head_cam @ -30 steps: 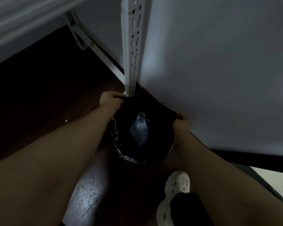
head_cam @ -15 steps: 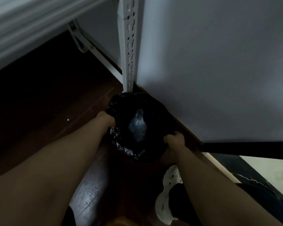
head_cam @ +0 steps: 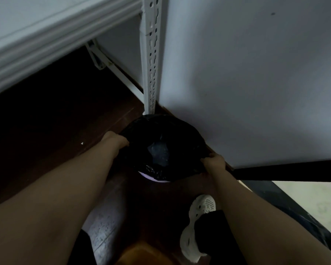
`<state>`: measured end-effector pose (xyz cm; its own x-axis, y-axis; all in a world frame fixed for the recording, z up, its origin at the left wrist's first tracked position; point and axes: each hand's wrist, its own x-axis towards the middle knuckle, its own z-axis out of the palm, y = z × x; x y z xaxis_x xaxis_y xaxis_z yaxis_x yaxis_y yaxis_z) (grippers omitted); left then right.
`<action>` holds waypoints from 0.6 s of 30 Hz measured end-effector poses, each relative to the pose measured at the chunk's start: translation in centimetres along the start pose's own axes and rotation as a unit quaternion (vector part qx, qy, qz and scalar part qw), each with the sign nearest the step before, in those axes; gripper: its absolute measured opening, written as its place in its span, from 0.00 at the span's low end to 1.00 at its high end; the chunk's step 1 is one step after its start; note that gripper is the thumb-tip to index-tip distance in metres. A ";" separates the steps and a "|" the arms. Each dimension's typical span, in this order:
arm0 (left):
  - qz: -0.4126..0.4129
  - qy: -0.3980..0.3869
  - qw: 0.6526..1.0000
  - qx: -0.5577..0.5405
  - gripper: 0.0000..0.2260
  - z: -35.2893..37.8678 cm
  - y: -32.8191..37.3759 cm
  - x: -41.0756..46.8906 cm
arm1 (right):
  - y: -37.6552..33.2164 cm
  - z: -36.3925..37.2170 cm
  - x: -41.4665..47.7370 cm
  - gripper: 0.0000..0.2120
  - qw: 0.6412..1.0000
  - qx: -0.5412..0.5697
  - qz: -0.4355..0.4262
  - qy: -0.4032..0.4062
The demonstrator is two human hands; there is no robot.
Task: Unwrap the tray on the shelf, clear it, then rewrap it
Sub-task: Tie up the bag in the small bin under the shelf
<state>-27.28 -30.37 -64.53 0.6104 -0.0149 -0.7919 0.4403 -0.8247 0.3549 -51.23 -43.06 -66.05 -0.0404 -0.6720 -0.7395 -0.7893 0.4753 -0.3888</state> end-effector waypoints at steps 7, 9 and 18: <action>0.020 -0.156 0.967 -0.200 0.15 -1.1 1.0 -0.7 | -2.1 -0.7 -0.9 0.16 0.991 0.131 -0.006 -0.027; 0.023 -0.207 0.948 -0.240 0.14 -1.2 1.4 -2.0 | -2.4 -0.7 -1.2 0.12 0.982 0.181 -0.009 -0.058; -0.039 -0.210 0.977 0.004 0.06 -1.1 0.3 -2.5 | -1.8 -0.7 -2.4 0.20 0.970 0.225 -0.008 -0.088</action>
<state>-27.93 -29.98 -61.86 0.2507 -0.1817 -0.9509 0.4689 -0.8365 0.2835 -50.13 -42.65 -63.18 0.1072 -0.5924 -0.7985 -0.4391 0.6923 -0.5726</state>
